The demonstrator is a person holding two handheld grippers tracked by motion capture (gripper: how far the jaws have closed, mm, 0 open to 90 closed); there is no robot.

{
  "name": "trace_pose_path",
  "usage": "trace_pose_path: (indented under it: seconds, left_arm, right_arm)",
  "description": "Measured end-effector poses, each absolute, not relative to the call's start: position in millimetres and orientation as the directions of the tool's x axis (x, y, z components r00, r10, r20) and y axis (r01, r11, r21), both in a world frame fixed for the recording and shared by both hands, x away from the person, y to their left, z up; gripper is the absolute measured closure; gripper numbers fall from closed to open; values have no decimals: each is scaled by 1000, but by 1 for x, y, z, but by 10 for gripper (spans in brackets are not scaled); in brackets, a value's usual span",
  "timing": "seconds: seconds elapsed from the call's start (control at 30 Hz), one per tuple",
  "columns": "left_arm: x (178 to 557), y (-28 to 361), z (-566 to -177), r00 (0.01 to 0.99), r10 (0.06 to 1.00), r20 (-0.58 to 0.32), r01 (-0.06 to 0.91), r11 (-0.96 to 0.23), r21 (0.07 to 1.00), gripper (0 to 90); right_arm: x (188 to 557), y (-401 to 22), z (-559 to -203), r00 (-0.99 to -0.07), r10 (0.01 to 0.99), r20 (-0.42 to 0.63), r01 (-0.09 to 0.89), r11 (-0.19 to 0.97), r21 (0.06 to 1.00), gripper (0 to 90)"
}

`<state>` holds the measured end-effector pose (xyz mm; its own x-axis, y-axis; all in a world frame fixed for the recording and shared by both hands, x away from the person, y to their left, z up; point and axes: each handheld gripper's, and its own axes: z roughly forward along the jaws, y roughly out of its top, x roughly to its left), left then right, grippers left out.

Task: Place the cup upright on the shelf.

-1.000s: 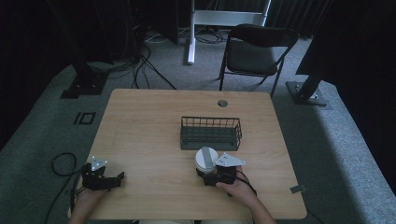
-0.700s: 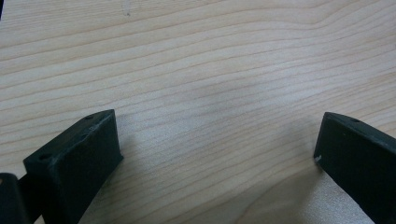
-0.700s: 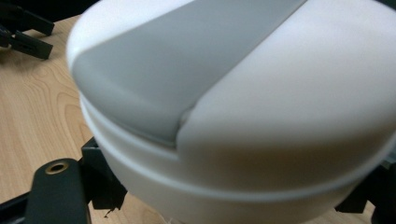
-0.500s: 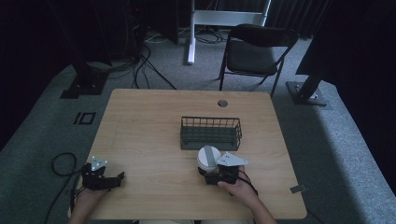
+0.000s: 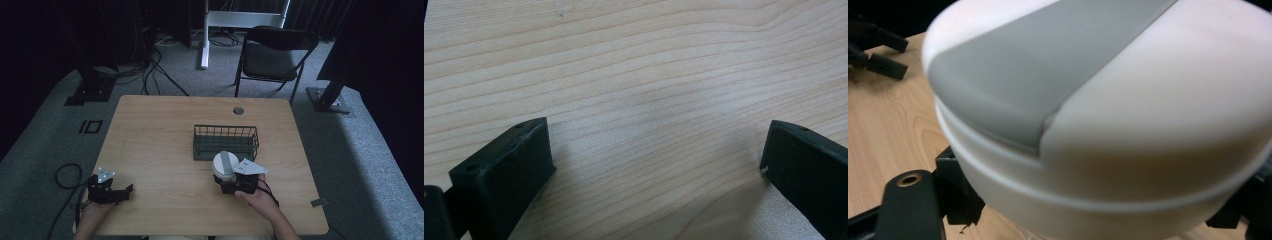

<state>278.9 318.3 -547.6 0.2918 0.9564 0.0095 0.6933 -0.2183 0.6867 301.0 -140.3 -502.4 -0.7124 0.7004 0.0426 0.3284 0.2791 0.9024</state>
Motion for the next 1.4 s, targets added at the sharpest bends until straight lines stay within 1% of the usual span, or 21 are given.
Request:
trace_pose_path:
  seconds: [0.4,0.57,0.8,1.1,1.27,1.4]
  left_arm:
    - [279,318,-548,292,956,10,694,-219,686,6]
    - [279,318,-548,292,957,9,693,-218,687,6]
    - [279,318,-548,292,957,9,693,-218,687,6]
    - [279,318,-548,292,957,10,693,-218,687,6]
    - [279,318,-548,292,956,10,693,-219,687,6]
    - [279,318,-548,292,956,10,693,-219,687,6]
  right_arm:
    - [310,-140,-473,-707,707,25,302,270,914,182]
    - [318,-143,-457,-691,723,20,292,253,922,183]
    - [328,-145,-444,-666,746,17,290,237,927,183]
    - [350,-147,-434,-590,807,27,308,195,931,183]
    - [362,-145,-430,-553,833,3,307,201,930,182]
    - [371,-142,-428,-514,858,16,324,177,929,182]
